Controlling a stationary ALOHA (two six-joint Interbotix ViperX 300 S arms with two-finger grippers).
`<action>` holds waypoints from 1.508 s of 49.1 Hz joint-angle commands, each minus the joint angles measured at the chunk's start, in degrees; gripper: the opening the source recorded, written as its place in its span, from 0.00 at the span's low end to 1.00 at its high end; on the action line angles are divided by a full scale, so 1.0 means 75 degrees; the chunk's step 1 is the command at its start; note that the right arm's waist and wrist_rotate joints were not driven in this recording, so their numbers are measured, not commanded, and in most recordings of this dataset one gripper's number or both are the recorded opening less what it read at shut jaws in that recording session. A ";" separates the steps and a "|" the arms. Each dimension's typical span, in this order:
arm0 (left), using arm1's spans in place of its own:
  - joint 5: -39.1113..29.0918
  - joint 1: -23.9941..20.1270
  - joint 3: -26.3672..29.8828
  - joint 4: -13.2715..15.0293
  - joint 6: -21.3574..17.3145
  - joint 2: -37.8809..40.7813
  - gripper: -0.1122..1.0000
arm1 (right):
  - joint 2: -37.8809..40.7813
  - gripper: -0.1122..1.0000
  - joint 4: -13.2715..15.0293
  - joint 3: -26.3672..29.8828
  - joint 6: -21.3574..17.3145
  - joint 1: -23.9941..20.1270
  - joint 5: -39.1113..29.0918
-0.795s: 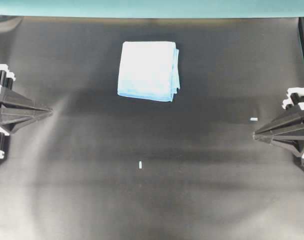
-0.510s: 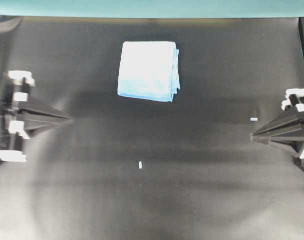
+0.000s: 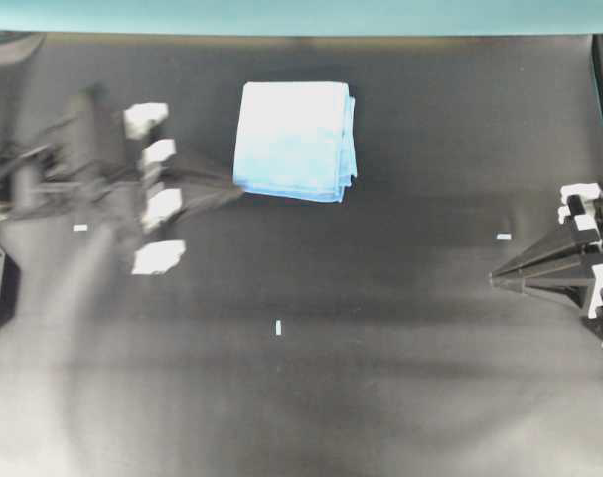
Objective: Push a blue cloth with the left arm to wipe the desk.
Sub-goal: 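Lower the left gripper onto the blue cloth and press it down, then push the blue cloth with the left gripper toward the lower left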
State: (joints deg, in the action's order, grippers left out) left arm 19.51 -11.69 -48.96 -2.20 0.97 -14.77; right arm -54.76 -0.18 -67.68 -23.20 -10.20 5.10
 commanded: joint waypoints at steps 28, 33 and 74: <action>-0.1898 -0.1852 0.3023 -0.0035 0.0738 0.3691 0.90 | 0.0082 0.10 0.0012 0.0105 0.0000 0.0000 -0.0047; -0.1852 -0.1969 0.3328 -0.0035 0.0715 0.4137 0.89 | 0.0082 0.10 0.0012 0.0105 0.0012 0.0000 -0.0047; -0.2367 -0.2086 0.3141 -0.0035 0.0645 0.4898 0.89 | 0.0082 0.10 0.0012 0.0105 0.0000 0.0000 -0.0035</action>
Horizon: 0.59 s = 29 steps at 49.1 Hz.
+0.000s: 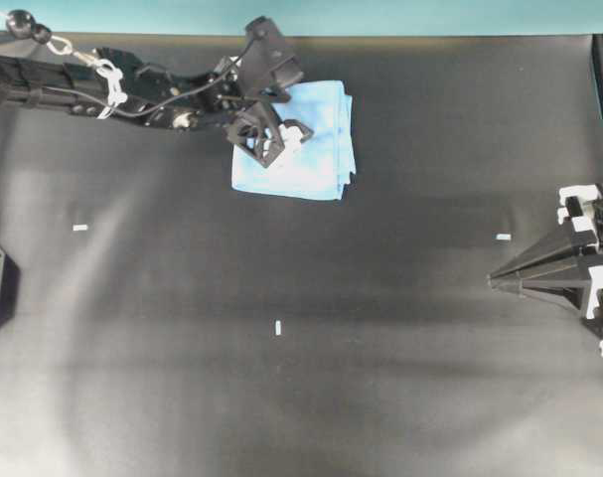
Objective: Push a blue cloth with the left arm to wipe the desk.
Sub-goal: 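Push the blue cloth with the left gripper toward the lower left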
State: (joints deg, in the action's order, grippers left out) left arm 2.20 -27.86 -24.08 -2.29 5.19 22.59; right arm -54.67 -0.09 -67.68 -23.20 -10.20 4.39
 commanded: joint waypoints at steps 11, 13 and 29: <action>0.0000 0.0387 -0.0832 -0.0023 0.0176 -0.0422 0.89 | 0.0070 0.10 -0.0012 0.0094 0.0000 0.0000 0.0035; 0.0023 0.0445 -0.0973 -0.0023 0.0187 -0.0516 0.89 | 0.0059 0.10 0.0000 0.0094 0.0012 0.0000 0.0035; 0.0129 0.1125 -0.2227 -0.0035 0.0270 -0.1090 0.88 | 0.0012 0.10 -0.0012 0.0094 0.0012 0.0000 0.0035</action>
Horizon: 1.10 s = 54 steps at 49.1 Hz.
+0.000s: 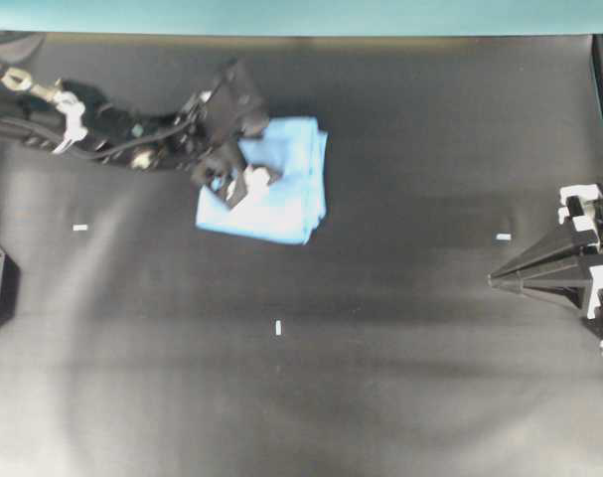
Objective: Push a blue cloth with the left arm to wipe the desk.
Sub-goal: 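Push the blue cloth with the left gripper toward the lower left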
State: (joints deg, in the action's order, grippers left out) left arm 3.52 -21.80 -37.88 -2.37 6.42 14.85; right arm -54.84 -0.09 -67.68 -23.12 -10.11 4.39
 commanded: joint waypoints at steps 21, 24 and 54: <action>0.0117 0.1770 -0.1582 -0.0012 0.0352 -0.0891 0.88 | 0.0059 0.10 0.0000 0.0082 -0.0012 -0.0012 0.0035; 0.0117 0.2027 -0.1711 -0.0012 0.0352 -0.0973 0.88 | 0.0070 0.10 0.0000 0.0070 -0.0012 -0.0012 0.0035; 0.0129 0.4734 -0.2367 -0.0023 0.0352 -0.1207 0.88 | 0.0082 0.10 -0.0023 0.0047 -0.0012 0.0000 0.0035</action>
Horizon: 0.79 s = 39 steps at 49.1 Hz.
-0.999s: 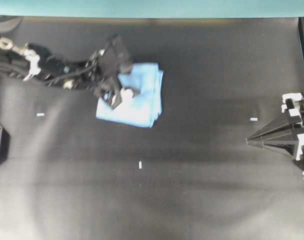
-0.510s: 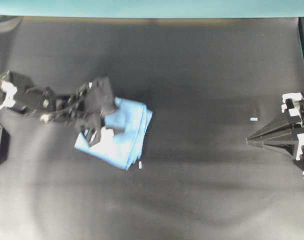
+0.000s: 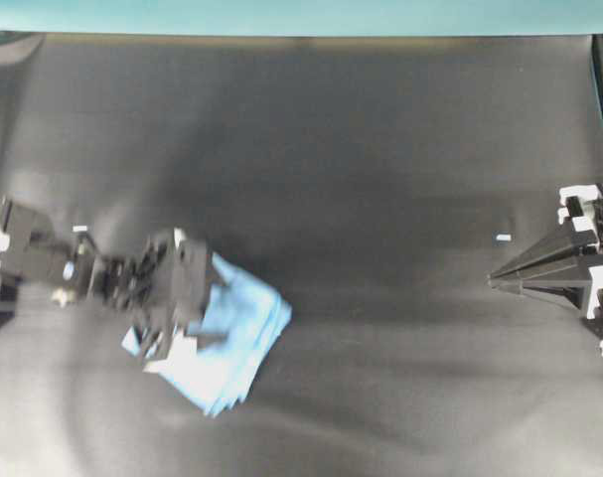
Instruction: Push a blue cloth with the left arm to wipe the desk.
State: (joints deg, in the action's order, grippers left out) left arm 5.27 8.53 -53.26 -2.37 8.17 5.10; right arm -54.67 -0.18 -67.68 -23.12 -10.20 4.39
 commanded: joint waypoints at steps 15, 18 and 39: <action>-0.0105 0.2238 -0.0609 -0.0012 0.0234 -0.0199 0.88 | 0.0047 0.10 -0.0012 0.0035 -0.0012 0.0000 0.0105; -0.0105 0.2566 -0.0656 -0.0012 0.0328 -0.0270 0.88 | 0.0047 0.10 -0.0035 0.0035 0.0000 0.0000 0.0105; 0.0199 0.3012 -0.0668 -0.0012 0.0457 -0.0387 0.88 | 0.0047 0.10 -0.0082 0.0035 -0.0012 0.0012 0.0176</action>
State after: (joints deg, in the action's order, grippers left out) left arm 7.21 29.09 -57.48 -2.37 10.99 1.76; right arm -54.67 -0.70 -67.76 -23.12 -10.20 5.01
